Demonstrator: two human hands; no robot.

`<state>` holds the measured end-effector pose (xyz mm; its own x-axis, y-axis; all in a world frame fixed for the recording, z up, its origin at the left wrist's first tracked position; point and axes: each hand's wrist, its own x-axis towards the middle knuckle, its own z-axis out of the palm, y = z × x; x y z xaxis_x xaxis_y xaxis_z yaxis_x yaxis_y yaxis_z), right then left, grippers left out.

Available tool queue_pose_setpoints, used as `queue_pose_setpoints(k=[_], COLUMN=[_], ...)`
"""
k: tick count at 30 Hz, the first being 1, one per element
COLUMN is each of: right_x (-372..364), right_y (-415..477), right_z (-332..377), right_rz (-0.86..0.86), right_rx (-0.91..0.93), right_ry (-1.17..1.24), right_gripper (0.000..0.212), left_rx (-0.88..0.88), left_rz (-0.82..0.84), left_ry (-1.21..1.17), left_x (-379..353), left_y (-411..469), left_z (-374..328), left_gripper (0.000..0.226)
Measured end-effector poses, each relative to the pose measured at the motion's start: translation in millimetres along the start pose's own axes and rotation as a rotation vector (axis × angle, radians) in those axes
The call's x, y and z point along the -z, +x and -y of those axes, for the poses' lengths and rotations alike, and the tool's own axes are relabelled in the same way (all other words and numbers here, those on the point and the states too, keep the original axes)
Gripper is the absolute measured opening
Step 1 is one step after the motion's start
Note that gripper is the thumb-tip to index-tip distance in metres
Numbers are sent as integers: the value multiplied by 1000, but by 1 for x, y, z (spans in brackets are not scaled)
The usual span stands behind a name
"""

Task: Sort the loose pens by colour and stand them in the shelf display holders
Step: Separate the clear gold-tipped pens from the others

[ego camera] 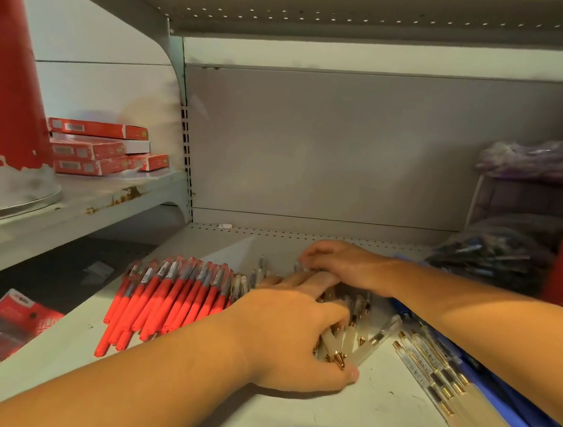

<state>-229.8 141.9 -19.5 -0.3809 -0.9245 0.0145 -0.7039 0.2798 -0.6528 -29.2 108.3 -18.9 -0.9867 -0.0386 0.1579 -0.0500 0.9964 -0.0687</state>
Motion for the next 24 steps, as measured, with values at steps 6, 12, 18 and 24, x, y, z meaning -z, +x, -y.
queue_pose_setpoints(k=[6,12,18,24], right_x=[-6,-7,-3,-5], right_y=[-2,-7,-14,-14], right_z=[2,6,4,3], right_rz=[-97,-74,-55,-71], right_rx=[-11,-48,-74,-99], right_ry=[300,231,195,209], right_gripper=[20,22,20,20], left_rx=[-95,-58,-59,-201], left_rz=[-65,94,-11,-19], left_ry=[16,-90,-95,-70], left_x=[1,6,7,7], left_y=[1,-3,-6,-6], left_z=[-2,-6,-11,1], left_gripper=[44,64,25,38])
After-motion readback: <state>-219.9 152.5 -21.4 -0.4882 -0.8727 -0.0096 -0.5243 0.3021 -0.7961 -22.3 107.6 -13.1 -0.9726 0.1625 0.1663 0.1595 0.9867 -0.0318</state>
